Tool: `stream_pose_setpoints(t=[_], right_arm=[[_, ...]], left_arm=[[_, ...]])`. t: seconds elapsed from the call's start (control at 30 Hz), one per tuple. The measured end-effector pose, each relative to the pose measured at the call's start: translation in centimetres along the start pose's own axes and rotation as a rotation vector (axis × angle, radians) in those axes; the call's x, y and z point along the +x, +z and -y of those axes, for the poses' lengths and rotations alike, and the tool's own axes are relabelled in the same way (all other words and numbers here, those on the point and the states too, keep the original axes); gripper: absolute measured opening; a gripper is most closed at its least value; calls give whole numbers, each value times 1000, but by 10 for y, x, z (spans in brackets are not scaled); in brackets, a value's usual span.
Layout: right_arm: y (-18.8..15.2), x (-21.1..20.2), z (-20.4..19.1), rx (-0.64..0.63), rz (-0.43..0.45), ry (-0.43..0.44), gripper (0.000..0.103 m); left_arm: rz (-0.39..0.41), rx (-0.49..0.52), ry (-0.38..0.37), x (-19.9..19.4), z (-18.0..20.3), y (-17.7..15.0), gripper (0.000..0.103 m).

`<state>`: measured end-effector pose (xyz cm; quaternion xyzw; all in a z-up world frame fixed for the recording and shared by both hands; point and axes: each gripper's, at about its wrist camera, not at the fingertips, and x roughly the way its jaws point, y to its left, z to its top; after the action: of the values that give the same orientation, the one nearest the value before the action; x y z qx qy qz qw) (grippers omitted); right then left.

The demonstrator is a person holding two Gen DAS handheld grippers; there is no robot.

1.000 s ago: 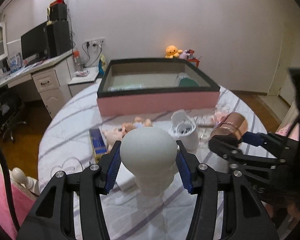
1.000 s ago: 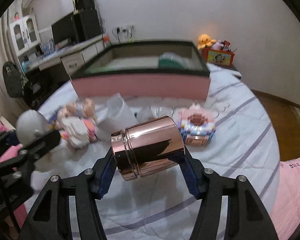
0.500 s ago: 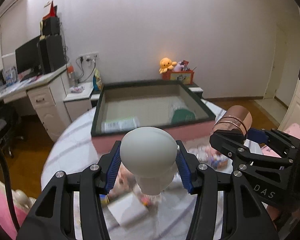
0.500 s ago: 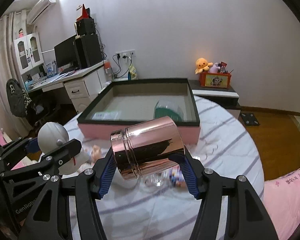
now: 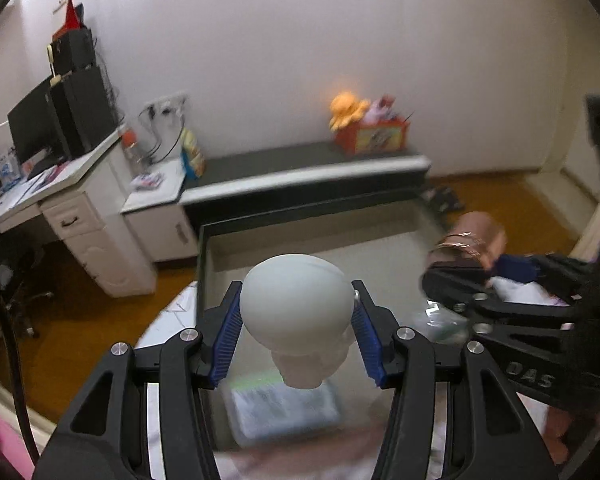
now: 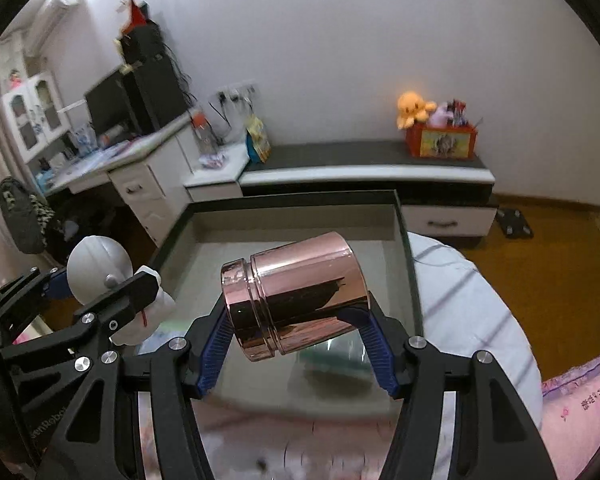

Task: Organize rigid objects
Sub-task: 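Lower both held items into the pink box and open both grippers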

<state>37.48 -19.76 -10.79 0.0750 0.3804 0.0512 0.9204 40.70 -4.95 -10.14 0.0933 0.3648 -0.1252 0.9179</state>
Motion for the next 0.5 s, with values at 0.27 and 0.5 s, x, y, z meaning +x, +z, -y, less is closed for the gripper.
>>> stream_pose_setpoints(t=[0.27,0.5], right_arm=[[23,91,13,79,-214,-3,57],[24,107,20,86,-244,-34,57]], left_arm=[[-219,15,51,92,-7,3,53],[-231,-14,22,92,-6,-1,72]])
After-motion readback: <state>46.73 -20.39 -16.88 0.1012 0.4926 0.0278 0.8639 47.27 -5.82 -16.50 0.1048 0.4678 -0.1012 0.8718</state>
